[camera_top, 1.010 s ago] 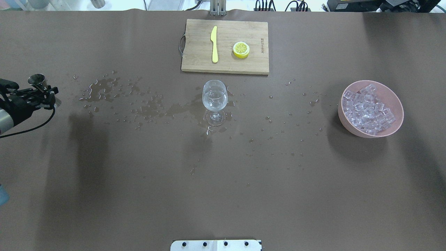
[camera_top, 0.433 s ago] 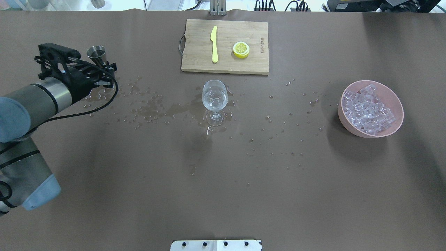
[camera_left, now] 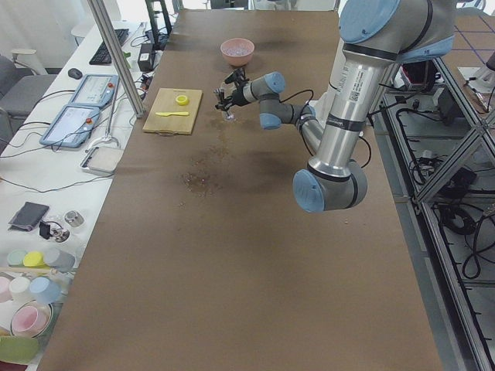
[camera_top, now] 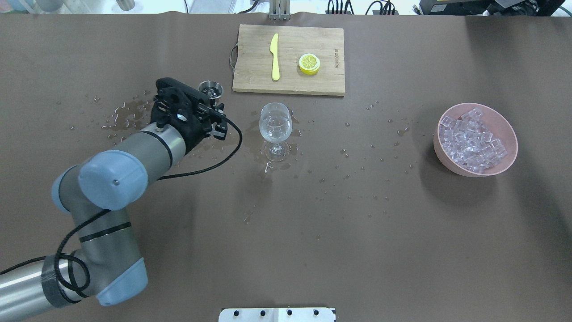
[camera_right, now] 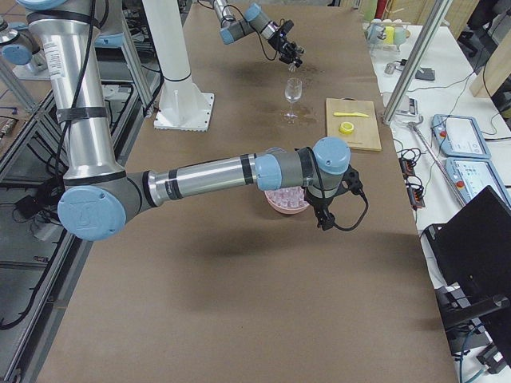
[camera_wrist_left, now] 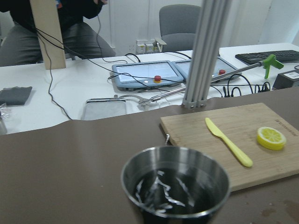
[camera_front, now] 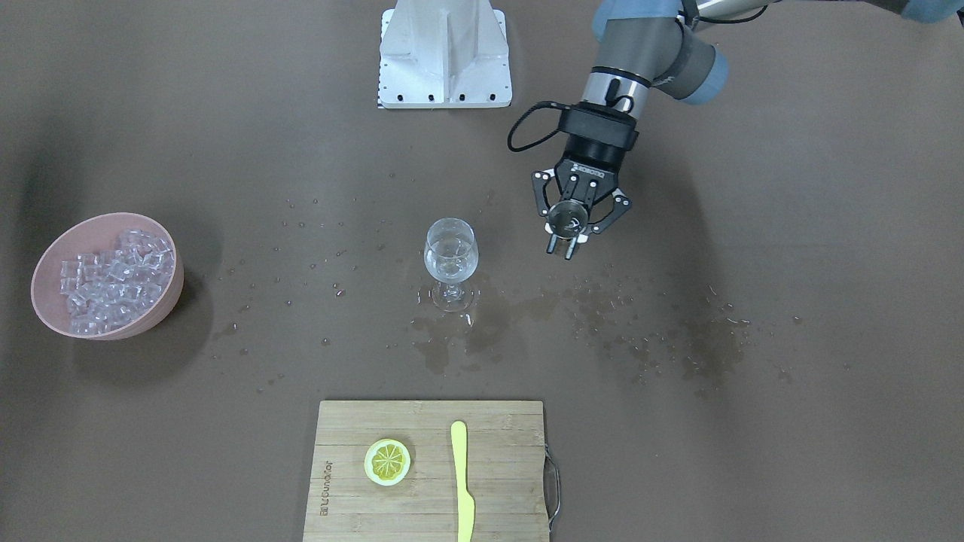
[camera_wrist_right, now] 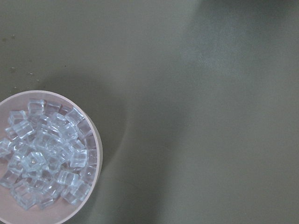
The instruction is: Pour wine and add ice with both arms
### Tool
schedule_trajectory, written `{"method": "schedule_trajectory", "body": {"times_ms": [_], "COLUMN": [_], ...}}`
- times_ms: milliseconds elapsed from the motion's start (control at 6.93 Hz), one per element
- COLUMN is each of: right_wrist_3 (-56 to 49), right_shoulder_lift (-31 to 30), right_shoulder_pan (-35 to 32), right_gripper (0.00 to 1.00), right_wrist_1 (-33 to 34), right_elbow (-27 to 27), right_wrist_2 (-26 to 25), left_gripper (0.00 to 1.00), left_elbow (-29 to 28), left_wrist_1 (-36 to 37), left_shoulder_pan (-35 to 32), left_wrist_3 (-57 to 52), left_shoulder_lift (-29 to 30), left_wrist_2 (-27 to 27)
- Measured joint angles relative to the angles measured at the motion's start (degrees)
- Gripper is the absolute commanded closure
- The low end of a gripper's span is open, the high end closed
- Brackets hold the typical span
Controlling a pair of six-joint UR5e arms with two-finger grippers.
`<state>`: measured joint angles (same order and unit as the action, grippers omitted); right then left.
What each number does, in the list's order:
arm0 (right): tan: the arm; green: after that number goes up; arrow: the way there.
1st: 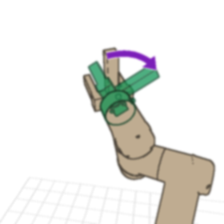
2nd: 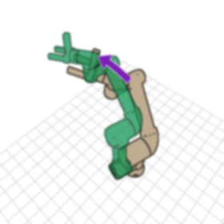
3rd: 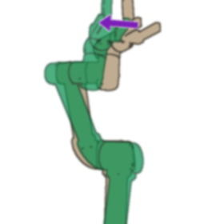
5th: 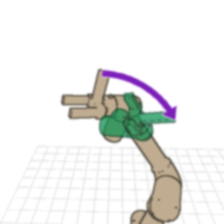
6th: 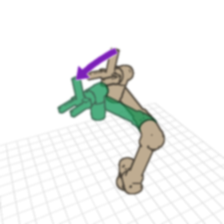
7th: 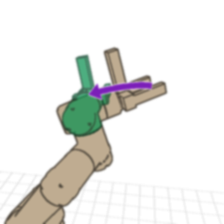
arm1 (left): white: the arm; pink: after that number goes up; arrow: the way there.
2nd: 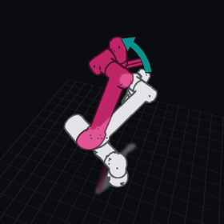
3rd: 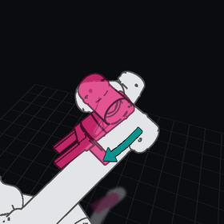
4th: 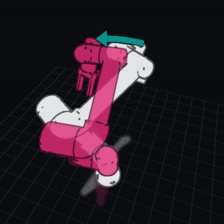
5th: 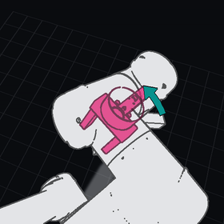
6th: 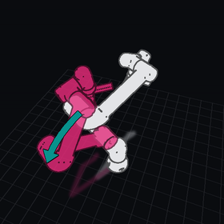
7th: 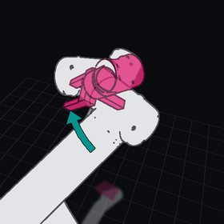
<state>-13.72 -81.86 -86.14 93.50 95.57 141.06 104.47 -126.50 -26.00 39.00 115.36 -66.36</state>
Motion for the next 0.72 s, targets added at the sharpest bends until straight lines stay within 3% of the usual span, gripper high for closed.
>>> {"method": "schedule_trajectory", "body": {"times_ms": [722], "right_wrist_3": [0.01], "right_shoulder_lift": [0.09], "right_shoulder_pan": [0.01], "right_gripper": [0.00], "right_wrist_1": [-0.07], "right_elbow": [-0.13], "right_wrist_2": [0.03], "left_gripper": [1.00], "left_elbow": [-2.17], "left_wrist_1": [16.25], "left_shoulder_pan": [3.79], "left_wrist_3": [-15.16], "left_shoulder_lift": [9.86], "left_wrist_2": [3.10]}}
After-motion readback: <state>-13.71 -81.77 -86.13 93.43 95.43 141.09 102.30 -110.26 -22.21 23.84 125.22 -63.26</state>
